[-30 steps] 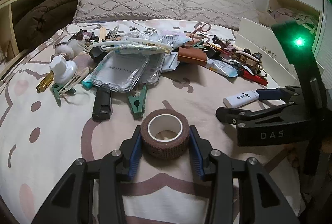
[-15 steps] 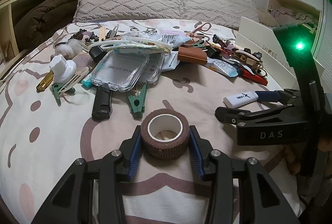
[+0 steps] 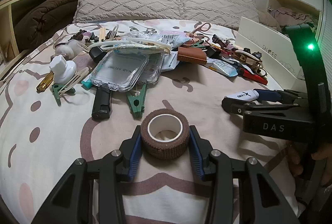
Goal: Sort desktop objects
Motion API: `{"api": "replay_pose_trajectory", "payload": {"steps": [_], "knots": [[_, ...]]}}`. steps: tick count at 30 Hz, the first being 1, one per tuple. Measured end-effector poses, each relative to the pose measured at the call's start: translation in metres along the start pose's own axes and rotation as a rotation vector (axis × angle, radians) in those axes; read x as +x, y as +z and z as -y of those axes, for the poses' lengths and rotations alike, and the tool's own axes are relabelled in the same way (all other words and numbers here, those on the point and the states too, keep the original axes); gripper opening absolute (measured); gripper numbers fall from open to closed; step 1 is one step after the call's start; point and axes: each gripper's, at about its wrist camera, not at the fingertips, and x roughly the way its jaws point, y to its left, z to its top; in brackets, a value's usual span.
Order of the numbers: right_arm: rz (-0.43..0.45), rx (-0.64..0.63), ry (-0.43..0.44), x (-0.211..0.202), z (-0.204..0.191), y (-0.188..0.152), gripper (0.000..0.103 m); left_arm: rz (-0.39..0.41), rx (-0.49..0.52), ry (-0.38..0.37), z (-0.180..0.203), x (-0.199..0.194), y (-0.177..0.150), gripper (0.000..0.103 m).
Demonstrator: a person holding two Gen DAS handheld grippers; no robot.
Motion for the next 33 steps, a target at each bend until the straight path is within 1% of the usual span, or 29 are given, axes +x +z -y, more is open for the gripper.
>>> {"api": "replay_pose_trajectory", "payload": {"steps": [13, 21, 22, 25, 26, 30, 31, 33], "knots": [[0.02, -0.006, -0.008, -0.004, -0.003, -0.001, 0.081, -0.001, -0.024, -0.011, -0.001, 0.002, 0.0, 0.043], [0.021, -0.002, -0.006, -0.004, -0.002, -0.001, 0.081, 0.002, -0.109, -0.058, -0.011, 0.0, 0.002, 0.043], [0.021, -0.001, -0.005, -0.004, -0.002, -0.002, 0.081, 0.002, -0.115, -0.064, -0.011, 0.0, 0.002, 0.044], [0.02, -0.002, -0.006, -0.004, -0.002, -0.002, 0.081, 0.0, -0.147, -0.118, -0.013, 0.0, 0.002, 0.062], [0.02, -0.002, -0.006, -0.004, -0.002, -0.002, 0.081, 0.0, -0.158, -0.131, -0.012, -0.001, 0.002, 0.063], [0.02, -0.003, -0.006, -0.004, -0.002, -0.002, 0.081, -0.001, -0.156, -0.136, -0.011, -0.001, 0.003, 0.063], [0.019, -0.003, -0.007, -0.004, -0.002, -0.002, 0.081, -0.002, -0.161, -0.138, -0.011, -0.001, 0.003, 0.062], [0.019, -0.004, -0.007, -0.004, -0.002, -0.003, 0.081, -0.002, -0.168, -0.133, -0.013, -0.002, 0.003, 0.057]]}}
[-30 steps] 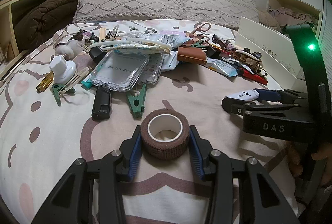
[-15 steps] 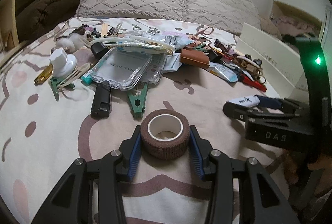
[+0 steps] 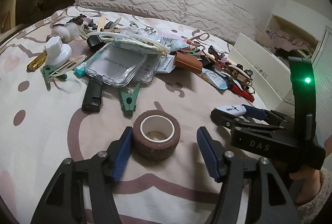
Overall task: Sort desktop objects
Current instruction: 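Lift the white lighter and brown bandage roll and carry both toward the white box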
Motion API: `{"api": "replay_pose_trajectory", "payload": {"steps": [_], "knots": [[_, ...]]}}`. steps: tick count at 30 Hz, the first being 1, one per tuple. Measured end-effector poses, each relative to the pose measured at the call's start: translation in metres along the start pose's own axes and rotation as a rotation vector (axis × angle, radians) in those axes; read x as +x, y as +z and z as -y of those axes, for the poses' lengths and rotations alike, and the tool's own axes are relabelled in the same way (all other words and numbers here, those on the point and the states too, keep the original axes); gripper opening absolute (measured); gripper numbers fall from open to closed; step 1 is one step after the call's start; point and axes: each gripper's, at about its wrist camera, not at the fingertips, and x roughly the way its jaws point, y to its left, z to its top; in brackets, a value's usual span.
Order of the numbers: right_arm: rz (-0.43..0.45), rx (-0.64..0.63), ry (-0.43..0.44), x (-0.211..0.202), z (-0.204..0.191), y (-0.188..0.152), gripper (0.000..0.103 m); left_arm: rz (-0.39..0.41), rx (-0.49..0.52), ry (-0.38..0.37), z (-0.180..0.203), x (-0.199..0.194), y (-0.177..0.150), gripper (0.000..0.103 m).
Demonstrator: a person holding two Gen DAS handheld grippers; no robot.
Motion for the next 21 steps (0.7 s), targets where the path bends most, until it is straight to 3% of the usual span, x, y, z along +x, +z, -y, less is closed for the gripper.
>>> {"api": "replay_pose_trajectory", "payload": {"steps": [5, 21], "knots": [[-0.001, -0.001, 0.0, 0.0, 0.0, 0.0, 0.081, 0.002, -0.016, 0.008, -0.006, -0.001, 0.0, 0.043], [0.024, -0.006, 0.02, -0.012, -0.001, -0.001, 0.081, 0.023, 0.021, 0.036, 0.0, -0.003, 0.006, 0.043]]}}
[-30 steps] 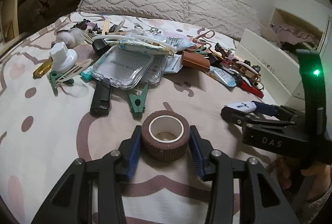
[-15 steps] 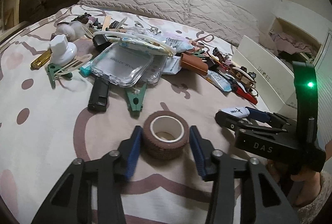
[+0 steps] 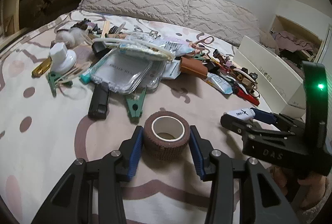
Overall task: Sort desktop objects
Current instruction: 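Lift the white lighter and brown bandage roll and carry both toward the white box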
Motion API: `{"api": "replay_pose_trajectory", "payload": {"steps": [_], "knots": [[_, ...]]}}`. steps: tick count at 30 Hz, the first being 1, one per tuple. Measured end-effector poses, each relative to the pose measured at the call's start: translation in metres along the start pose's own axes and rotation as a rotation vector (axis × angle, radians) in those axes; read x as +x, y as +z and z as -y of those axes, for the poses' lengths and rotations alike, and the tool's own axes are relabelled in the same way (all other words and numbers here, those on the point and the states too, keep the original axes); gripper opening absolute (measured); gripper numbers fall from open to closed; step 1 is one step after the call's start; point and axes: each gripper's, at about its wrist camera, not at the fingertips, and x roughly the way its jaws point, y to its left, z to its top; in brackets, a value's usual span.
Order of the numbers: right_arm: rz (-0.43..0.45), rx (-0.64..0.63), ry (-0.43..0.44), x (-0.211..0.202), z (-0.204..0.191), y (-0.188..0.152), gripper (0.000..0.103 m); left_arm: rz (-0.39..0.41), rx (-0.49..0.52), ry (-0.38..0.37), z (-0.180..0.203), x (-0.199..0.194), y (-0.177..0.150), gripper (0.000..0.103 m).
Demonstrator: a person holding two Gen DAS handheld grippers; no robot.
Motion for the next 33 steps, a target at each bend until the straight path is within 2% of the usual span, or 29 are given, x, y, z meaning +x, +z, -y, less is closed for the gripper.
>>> {"api": "replay_pose_trajectory", "payload": {"steps": [8, 19, 28, 33], "knots": [[0.035, -0.011, -0.005, -0.024, 0.005, 0.0, 0.081, 0.01, 0.052, 0.012, 0.017, -0.003, 0.006, 0.043], [0.164, 0.026, -0.032, -0.07, 0.028, 0.025, 0.081, 0.086, 0.14, 0.016, 0.05, -0.016, 0.032, 0.043], [0.28, 0.049, -0.138, -0.108, 0.062, 0.051, 0.081, 0.147, 0.187, -0.03, 0.091, -0.013, 0.068, 0.043], [0.329, 0.087, -0.162, -0.123, 0.086, 0.066, 0.081, 0.156, 0.222, -0.071, 0.118, -0.008, 0.083, 0.043]]}}
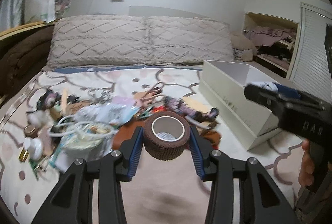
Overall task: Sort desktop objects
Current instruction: 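Lift the white lighter and brown bandage roll and carry both toward the white box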
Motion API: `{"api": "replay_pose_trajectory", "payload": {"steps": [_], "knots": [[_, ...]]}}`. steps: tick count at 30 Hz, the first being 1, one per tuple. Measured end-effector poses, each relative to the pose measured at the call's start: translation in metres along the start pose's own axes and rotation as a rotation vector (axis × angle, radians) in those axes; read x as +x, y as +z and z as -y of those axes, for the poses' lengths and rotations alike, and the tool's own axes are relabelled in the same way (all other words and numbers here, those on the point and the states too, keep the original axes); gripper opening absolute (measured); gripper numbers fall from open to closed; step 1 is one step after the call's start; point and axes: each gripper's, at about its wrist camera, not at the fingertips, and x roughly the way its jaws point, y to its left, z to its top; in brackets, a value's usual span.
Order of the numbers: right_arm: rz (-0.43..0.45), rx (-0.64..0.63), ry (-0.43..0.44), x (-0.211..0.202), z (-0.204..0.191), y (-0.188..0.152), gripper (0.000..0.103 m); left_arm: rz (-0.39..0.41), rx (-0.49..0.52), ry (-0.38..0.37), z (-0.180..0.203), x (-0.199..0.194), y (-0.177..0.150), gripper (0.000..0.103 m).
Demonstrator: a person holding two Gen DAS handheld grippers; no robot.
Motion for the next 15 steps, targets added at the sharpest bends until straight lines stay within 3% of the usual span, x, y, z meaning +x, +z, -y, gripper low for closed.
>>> {"api": "replay_pose_trajectory", "payload": {"steps": [10, 15], "knots": [[0.091, 0.09, -0.093, -0.002, 0.053, 0.044, 0.081, -0.004, 0.038, -0.123, 0.047, 0.017, 0.02, 0.043], [0.09, 0.118, -0.157, 0.005, 0.084, 0.047, 0.081, -0.005, 0.042, -0.136, 0.062, 0.027, 0.029, 0.043]]}}
